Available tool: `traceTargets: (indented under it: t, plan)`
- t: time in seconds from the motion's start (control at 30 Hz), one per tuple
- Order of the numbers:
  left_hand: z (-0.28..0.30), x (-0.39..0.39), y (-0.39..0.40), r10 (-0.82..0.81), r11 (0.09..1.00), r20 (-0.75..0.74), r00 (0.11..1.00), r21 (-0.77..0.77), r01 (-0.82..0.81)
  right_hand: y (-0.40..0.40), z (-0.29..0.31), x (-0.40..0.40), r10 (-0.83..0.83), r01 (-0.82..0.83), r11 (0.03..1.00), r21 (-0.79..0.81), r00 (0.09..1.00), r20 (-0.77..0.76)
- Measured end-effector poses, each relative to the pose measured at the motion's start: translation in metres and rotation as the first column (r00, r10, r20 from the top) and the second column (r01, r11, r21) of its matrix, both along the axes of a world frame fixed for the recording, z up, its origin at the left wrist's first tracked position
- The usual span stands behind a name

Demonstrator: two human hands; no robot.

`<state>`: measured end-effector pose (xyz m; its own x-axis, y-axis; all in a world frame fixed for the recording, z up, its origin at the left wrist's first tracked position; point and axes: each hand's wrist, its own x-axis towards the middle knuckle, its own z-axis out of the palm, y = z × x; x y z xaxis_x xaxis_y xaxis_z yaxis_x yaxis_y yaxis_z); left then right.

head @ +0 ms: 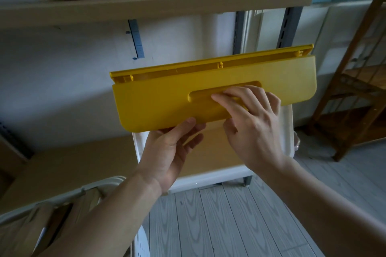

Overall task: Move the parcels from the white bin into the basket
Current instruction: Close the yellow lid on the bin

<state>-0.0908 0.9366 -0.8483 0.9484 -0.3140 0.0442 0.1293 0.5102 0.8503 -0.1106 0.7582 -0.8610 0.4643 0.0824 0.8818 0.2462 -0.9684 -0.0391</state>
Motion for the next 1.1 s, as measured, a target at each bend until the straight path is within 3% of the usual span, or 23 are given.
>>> traceTargets:
  t: [0.77, 1.1]
  plan:
    - [-0.002, -0.03, 0.013, -0.002, 1.0, 0.045, 0.999, 0.026, 0.001, 0.009, 0.009, -0.037, -0.007, 0.015, 0.999, 0.047, 0.988, -0.157]
    - [-0.016, -0.038, 0.017, -0.118, 0.986, -0.027, 0.993, 0.116, 0.12, 0.004, 0.005, -0.049, 0.039, -0.037, 0.999, 0.01, 0.982, -0.183]
